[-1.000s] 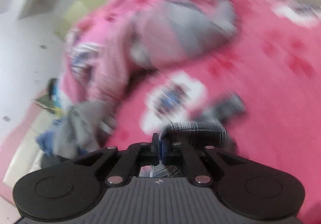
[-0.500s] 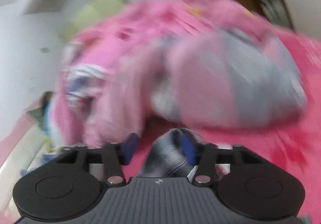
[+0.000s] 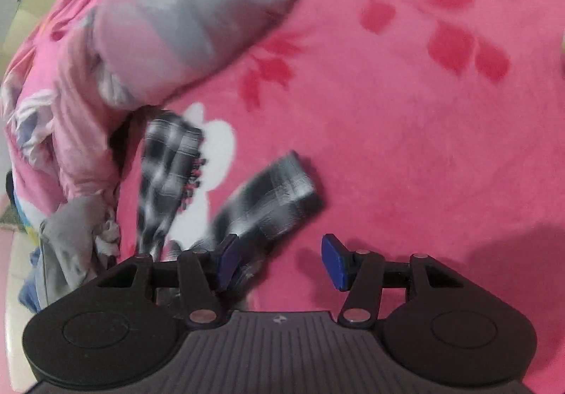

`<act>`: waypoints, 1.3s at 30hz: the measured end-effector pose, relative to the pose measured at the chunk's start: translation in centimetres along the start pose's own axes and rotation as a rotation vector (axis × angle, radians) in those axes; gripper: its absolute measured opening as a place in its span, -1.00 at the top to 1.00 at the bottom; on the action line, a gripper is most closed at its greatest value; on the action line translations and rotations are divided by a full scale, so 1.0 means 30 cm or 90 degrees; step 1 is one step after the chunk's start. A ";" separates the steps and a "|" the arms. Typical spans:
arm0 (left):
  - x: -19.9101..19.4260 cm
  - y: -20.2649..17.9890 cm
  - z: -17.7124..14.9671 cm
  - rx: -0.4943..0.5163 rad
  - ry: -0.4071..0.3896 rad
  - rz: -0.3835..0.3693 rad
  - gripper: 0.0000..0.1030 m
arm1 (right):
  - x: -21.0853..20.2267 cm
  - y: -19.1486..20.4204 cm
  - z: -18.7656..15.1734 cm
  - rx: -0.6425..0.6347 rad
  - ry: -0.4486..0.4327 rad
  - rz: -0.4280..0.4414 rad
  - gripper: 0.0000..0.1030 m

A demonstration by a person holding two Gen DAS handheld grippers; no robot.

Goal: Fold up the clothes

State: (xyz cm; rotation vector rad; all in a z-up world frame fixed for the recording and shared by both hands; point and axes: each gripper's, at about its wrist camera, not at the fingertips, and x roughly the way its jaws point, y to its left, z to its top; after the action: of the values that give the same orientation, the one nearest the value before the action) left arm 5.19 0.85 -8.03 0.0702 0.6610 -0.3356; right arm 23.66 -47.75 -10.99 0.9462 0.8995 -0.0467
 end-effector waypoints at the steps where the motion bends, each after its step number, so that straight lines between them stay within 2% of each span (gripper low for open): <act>1: -0.009 -0.010 0.002 0.008 -0.001 0.004 -0.32 | 0.034 -0.008 0.003 0.007 -0.006 0.010 -0.08; 4: -0.039 -0.063 0.008 0.051 -0.016 0.008 -0.32 | 0.140 0.000 0.014 0.010 -0.039 0.034 -0.05; 5: -0.048 -0.084 0.011 0.069 -0.024 0.007 -0.32 | 0.161 0.010 0.013 0.000 -0.058 0.034 0.11; 6: -0.057 -0.106 0.013 0.088 -0.032 0.006 -0.32 | 0.167 0.021 0.007 -0.012 -0.071 0.034 0.52; 7: -0.066 -0.128 0.016 0.106 -0.040 0.005 -0.32 | 0.167 0.033 0.000 -0.024 -0.079 0.033 0.78; 8: -0.068 -0.147 0.017 0.119 -0.045 0.001 -0.32 | 0.166 0.044 -0.007 -0.037 -0.087 0.032 0.83; 12: -0.020 -0.190 0.019 0.128 -0.027 -0.010 -0.30 | -0.079 0.080 -0.106 -0.107 -0.177 0.063 0.83; 15: -0.004 -0.185 0.021 0.121 -0.017 -0.018 -0.24 | -0.397 0.080 -0.211 -0.140 -0.266 0.084 0.83; 18: -0.023 -0.148 0.031 0.093 -0.017 -0.034 -0.24 | -0.712 0.035 -0.311 -0.142 -0.348 0.071 0.84; 20: -0.045 -0.115 0.039 0.061 -0.022 -0.044 -0.24 | -0.862 -0.008 -0.376 -0.127 -0.380 0.057 0.84; 22: -0.067 -0.074 0.048 0.021 -0.023 -0.054 -0.24 | -0.949 -0.047 -0.433 -0.116 -0.405 0.023 0.83; 24: -0.081 -0.038 0.060 -0.006 -0.029 -0.053 -0.24 | -0.979 -0.108 -0.467 -0.094 -0.400 -0.021 0.78; 25: -0.086 -0.023 0.066 -0.015 -0.032 -0.050 -0.24 | -0.958 -0.145 -0.462 -0.076 -0.368 -0.050 0.74; 26: -0.091 -0.008 0.072 -0.024 -0.036 -0.047 -0.24 | -0.929 -0.185 -0.452 -0.057 -0.327 -0.084 0.62; 27: -0.096 0.007 0.079 -0.034 -0.039 -0.045 -0.24 | -0.896 -0.225 -0.447 -0.033 -0.290 -0.130 0.37; 28: -0.101 0.022 0.085 -0.043 -0.043 -0.042 -0.24 | -0.875 -0.248 -0.450 -0.025 -0.269 -0.178 0.31; 30: -0.111 0.053 0.097 -0.061 -0.050 -0.036 -0.24 | -0.845 -0.272 -0.462 -0.031 -0.242 -0.269 0.31; 31: -0.117 0.068 0.103 -0.070 -0.053 -0.033 -0.24 | -0.853 -0.267 -0.476 -0.041 -0.252 -0.300 0.31; 32: -0.122 0.083 0.110 -0.080 -0.057 -0.031 -0.24 | -0.878 -0.250 -0.492 -0.052 -0.278 -0.309 0.29; 34: -0.128 0.105 0.129 -0.083 -0.066 -0.021 -0.24 | -0.921 -0.198 -0.519 -0.068 -0.329 -0.288 0.24; 36: -0.119 0.097 0.168 -0.038 -0.078 0.003 -0.24 | -0.949 -0.119 -0.529 -0.100 -0.368 -0.242 0.24; 37: -0.107 0.089 0.189 -0.009 -0.079 0.021 -0.24 | -0.950 -0.073 -0.527 -0.119 -0.377 -0.212 0.24; 39: -0.072 0.079 0.218 0.031 -0.077 0.046 -0.24 | -0.890 0.025 -0.510 -0.160 -0.349 -0.134 0.24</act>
State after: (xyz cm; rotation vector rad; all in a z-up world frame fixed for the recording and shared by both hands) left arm 8.24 2.60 -1.64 0.1197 0.5295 -0.2835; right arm -3.23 -45.24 3.77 0.5555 0.4758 -0.3495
